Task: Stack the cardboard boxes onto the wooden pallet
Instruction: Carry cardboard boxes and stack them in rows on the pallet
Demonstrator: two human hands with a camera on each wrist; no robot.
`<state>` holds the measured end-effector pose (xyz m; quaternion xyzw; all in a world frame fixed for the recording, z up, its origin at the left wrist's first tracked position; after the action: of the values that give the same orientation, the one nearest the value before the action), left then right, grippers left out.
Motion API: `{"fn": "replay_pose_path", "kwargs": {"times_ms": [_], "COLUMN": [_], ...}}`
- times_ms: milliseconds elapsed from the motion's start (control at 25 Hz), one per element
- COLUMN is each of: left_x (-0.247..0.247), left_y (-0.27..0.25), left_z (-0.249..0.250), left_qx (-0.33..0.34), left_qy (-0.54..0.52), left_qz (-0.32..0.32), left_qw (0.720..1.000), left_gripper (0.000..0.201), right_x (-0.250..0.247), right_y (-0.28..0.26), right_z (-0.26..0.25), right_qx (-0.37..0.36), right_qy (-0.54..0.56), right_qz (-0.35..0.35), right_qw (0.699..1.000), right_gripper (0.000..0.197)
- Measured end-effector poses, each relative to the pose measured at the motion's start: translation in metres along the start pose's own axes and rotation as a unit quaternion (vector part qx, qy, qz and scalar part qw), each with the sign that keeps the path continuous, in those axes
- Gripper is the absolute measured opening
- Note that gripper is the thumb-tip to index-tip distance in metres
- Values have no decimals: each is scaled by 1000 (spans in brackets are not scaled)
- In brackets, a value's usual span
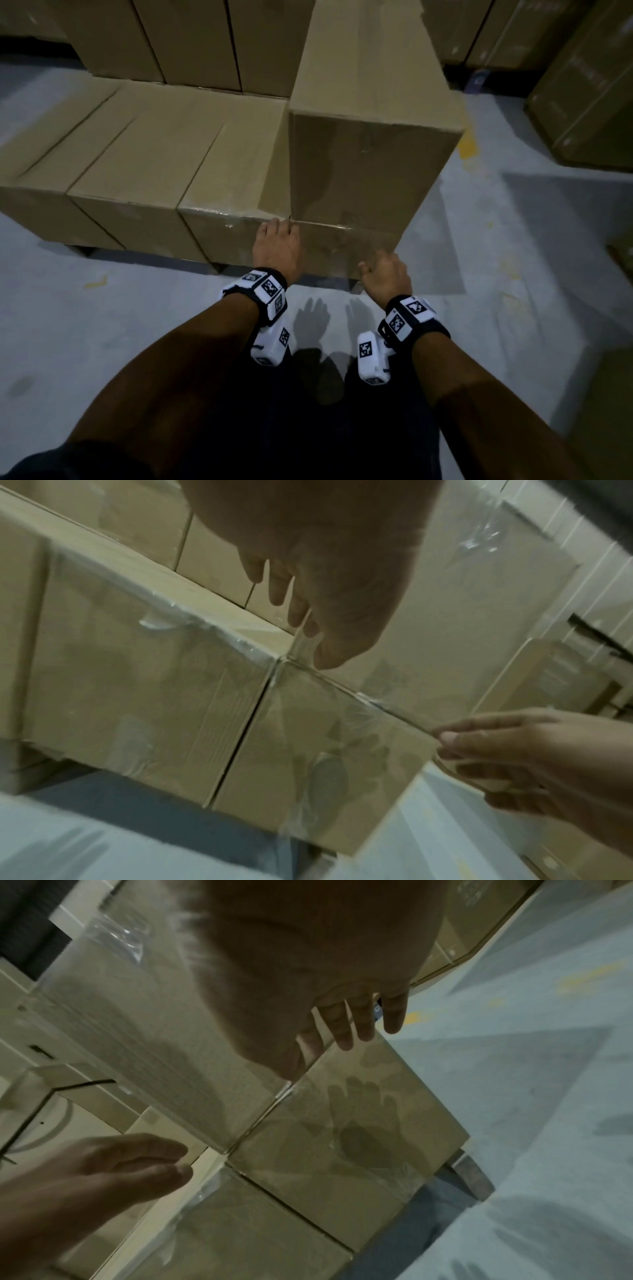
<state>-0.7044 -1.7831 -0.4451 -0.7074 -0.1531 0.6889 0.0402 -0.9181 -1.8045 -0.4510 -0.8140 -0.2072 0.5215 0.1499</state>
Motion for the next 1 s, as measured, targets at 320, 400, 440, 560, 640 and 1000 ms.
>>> {"fn": "replay_pose_path", "kwargs": {"times_ms": [320, 400, 440, 560, 640, 1000], "left_x": [-202, -257, -288, -348, -370, -394], "left_y": [-105, -129, -138, -147, -137, -13], "left_z": [29, 36, 39, 43, 43, 23], "left_qx": [15, 15, 18, 23, 24, -6], "left_qy": [-27, -35, -32, -32, -34, -169], "left_qz": [-93, -103, -104, -111, -96, -114], "left_qw": [995, 994, 994, 993, 995, 979], "left_gripper": [35, 35, 36, 38, 41, 51], "right_x": [-166, -218, -247, -307, -331, -374], "right_y": [-137, -171, -185, -205, -202, -83], "right_z": [-56, -73, -82, -98, -107, -135], "right_qx": [41, 38, 36, 31, 17, 36], "right_qy": [-8, -3, 0, 7, 13, 69], "right_qz": [-95, -103, -100, -82, -62, -63], "right_qw": [995, 994, 994, 996, 998, 995], "right_gripper": [51, 52, 53, 52, 51, 56]}}
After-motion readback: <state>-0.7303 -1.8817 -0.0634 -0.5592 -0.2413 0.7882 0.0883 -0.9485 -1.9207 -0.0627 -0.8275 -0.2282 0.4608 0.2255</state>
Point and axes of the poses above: each hand's wrist, its own y-axis towards the middle knuckle, its own x-axis out of the palm, z = x × y, the point moved 1 cm from there along y, towards the middle knuckle, and after that the axes turned 15 degrees about -z, right-handed, at the moved point
